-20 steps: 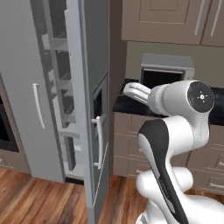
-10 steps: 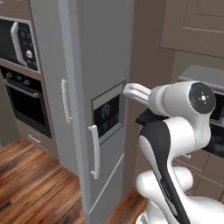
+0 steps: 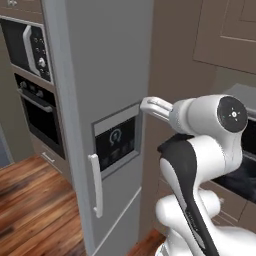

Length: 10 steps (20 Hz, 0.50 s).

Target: Take the squash and lemon from the second highest rack and move them to the highest rack where the sweet potato and peach are located, to maximize freezer space. Close the freezer door after rearranging.

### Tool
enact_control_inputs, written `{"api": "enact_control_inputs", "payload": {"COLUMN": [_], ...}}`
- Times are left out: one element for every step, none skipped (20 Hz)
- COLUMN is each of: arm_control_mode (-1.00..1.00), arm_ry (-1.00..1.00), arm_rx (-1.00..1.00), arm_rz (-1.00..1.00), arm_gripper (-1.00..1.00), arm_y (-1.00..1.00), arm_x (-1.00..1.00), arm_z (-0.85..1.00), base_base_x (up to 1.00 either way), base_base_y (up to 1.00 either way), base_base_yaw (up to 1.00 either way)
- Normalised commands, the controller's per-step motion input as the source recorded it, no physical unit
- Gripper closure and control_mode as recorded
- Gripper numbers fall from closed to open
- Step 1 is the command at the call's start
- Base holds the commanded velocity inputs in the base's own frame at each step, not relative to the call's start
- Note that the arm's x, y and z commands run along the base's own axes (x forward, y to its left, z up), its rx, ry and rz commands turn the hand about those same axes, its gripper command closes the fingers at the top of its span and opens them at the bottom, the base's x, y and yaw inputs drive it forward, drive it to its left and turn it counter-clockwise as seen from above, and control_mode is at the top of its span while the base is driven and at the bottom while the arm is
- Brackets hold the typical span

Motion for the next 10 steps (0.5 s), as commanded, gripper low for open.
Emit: {"api": "enact_control_inputs", "payload": {"arm_control_mode": [1.00, 1.00, 1.00, 1.00, 1.00, 1.00, 1.00, 1.00, 1.00, 1.00], "arm_ry": [0.00, 0.00, 0.00, 0.00, 0.00, 0.00, 0.00, 0.00, 0.00, 0.00], "arm_rx": [0.00, 0.00, 0.00, 0.00, 0.00, 0.00, 0.00, 0.00, 0.00, 0.00], "arm_rz": [0.00, 0.00, 0.00, 0.00, 0.00, 0.00, 0.00, 0.00, 0.00, 0.00], "arm_gripper": [-1.00, -1.00, -1.00, -1.00, -1.00, -1.00, -1.00, -1.00, -1.00, -1.00], "arm_y": [0.00, 0.00, 0.00, 0.00, 0.00, 0.00, 0.00, 0.00, 0.00, 0.00], "arm_x": [0.00, 0.00, 0.00, 0.00, 0.00, 0.00, 0.00, 0.00, 0.00, 0.00], "arm_z": [0.00, 0.00, 0.00, 0.00, 0.00, 0.00, 0.00, 0.00, 0.00, 0.00], "base_base_x": [0.42, 0.46, 0.48, 0.46, 0.49, 0.60, 0.66, 0.65, 0.63, 0.64], "base_base_y": [0.00, 0.00, 0.00, 0.00, 0.00, 0.00, 0.00, 0.00, 0.00, 0.00], "base_base_yaw": [0.17, 0.14, 0.12, 0.12, 0.11, 0.10, 0.10, 0.08, 0.08, 0.07]}}
